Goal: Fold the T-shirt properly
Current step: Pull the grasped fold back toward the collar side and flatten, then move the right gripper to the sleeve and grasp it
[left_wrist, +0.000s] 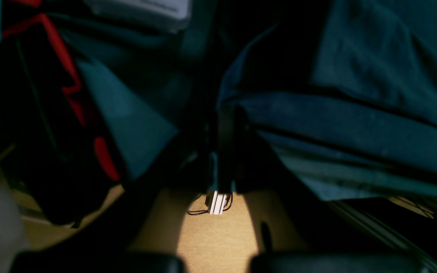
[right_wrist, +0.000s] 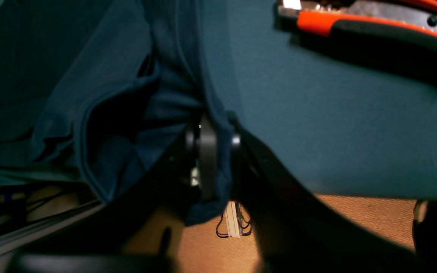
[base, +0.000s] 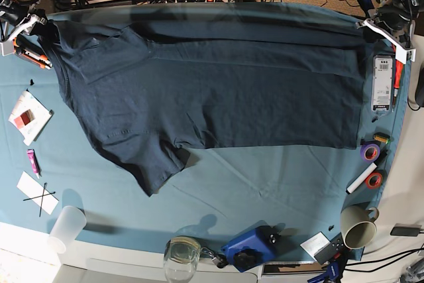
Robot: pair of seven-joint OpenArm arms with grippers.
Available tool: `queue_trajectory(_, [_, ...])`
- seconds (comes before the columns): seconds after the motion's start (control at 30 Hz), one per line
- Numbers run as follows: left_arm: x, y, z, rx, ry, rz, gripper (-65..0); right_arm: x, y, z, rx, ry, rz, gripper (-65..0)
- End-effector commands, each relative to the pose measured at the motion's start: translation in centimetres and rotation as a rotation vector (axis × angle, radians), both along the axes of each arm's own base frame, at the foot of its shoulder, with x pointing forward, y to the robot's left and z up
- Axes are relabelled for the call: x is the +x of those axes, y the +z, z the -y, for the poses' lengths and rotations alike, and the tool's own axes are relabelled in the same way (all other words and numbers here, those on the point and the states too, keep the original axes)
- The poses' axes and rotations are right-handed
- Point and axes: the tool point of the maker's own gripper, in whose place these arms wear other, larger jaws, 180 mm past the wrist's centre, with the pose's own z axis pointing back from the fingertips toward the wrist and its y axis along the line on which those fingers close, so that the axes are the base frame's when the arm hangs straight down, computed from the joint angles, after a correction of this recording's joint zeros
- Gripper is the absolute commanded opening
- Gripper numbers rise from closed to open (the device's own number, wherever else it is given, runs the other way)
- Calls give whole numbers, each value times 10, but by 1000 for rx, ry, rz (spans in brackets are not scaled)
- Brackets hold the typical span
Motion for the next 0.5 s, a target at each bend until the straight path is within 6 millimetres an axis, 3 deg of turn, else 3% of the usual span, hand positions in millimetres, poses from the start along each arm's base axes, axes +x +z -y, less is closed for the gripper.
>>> queue_trajectory(0.0, [3, 8, -10, 41, 1, 22, -489, 9, 16, 10, -40, 3, 45, -519])
queue_trajectory(0.07, [4, 9, -11, 42, 2, 25, -377, 10, 19, 10, -36, 5, 56, -453])
queue_trajectory(0.13, [4, 9, -11, 43, 2, 26, -332, 16, 28, 9, -19, 12, 92, -449])
queue_trajectory(0.3, [11, 20, -9, 65, -14, 60, -332, 30, 54, 12, 1, 32, 183, -450])
queue_trajectory(0.47, [39, 53, -9, 122, -26, 225, -332, 47, 85, 22, 9, -3, 319, -450])
